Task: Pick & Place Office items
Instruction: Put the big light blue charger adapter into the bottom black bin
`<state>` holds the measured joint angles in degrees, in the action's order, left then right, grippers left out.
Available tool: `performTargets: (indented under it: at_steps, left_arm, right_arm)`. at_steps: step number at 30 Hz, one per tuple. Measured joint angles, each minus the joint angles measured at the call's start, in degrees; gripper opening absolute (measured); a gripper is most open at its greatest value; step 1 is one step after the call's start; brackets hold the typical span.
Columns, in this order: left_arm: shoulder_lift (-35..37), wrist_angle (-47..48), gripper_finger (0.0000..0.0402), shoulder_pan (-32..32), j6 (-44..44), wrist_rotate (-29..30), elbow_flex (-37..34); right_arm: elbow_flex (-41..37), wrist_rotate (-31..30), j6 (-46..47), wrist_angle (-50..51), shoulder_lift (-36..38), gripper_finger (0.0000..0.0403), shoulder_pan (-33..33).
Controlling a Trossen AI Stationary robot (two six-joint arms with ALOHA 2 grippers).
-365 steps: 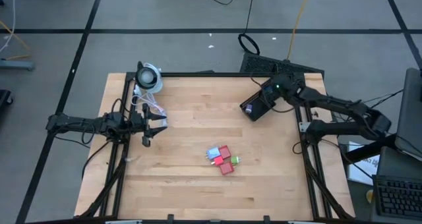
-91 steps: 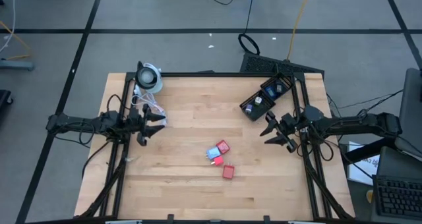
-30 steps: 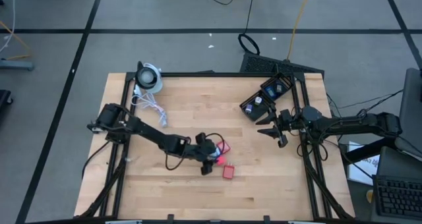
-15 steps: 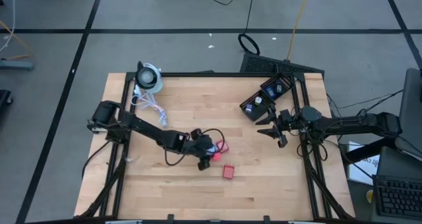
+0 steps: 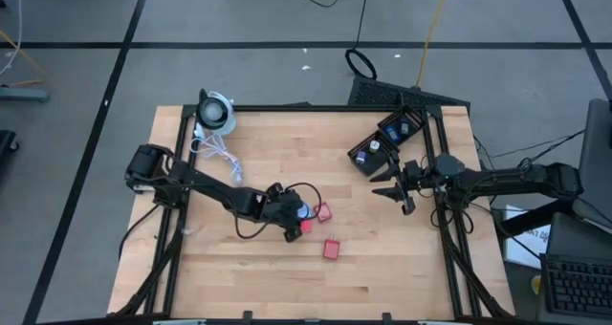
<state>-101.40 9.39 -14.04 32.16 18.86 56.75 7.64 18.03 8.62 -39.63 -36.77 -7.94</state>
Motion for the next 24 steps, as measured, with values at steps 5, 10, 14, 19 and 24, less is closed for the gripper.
performTargets:
  at_steps: [5,10,14,19,24]
  left_arm:
    - [-3.1,0.0,0.0285,0.0,0.0,1.8,0.0]
    - [-5.2,0.0,0.0285,0.8,0.8,1.4,0.0]
    - [-6.1,-0.1,0.0285,1.0,-1.1,0.8,0.1]
    - [-6.5,-0.4,0.0285,0.9,-4.0,0.8,0.1]
    - [-6.5,-0.2,0.0283,1.0,-8.0,0.7,0.2]
  right_arm:
    - [0.0,0.0,-0.1,0.5,0.0,0.0141,0.0]
    - [0.0,0.0,0.3,0.9,0.0,0.0141,0.0]
    - [0.0,0.0,0.3,0.9,0.0,0.0141,0.0]
    - [0.0,0.0,0.3,0.9,0.0,0.0141,0.0]
    - [0.0,0.0,0.3,0.9,0.0,0.0141,0.0]
